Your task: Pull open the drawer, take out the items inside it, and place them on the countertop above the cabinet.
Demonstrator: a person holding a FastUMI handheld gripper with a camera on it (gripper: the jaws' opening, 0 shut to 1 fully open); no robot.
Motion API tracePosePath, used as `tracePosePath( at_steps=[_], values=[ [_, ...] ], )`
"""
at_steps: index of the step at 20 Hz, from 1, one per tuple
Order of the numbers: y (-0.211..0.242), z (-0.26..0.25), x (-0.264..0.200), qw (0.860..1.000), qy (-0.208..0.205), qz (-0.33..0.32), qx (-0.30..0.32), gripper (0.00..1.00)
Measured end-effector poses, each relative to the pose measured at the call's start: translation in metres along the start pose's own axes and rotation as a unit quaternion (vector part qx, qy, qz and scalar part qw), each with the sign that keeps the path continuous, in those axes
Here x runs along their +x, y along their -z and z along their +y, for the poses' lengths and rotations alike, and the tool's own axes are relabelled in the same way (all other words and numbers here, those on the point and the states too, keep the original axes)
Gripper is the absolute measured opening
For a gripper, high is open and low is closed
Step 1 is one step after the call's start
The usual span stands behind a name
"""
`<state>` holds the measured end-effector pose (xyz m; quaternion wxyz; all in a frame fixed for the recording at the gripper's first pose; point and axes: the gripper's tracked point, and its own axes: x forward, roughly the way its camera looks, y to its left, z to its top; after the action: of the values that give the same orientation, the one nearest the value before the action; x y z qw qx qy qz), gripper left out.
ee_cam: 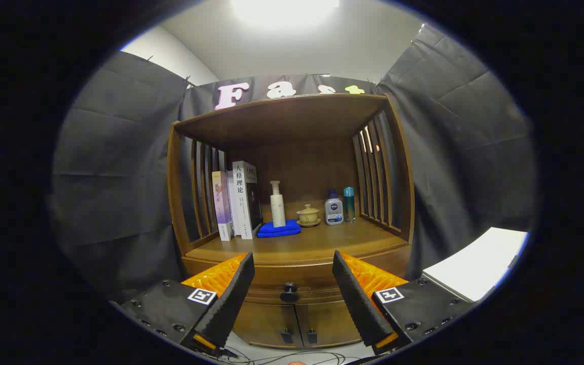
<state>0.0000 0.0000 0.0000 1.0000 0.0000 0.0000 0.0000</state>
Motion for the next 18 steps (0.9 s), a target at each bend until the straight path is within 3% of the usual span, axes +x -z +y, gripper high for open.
tracePosePath(
  at_steps=[18],
  values=[
    [-0.0009, 0.0074, -0.0029, 1.0, -0.007, -0.014, -0.012, 0.98]
  ],
)
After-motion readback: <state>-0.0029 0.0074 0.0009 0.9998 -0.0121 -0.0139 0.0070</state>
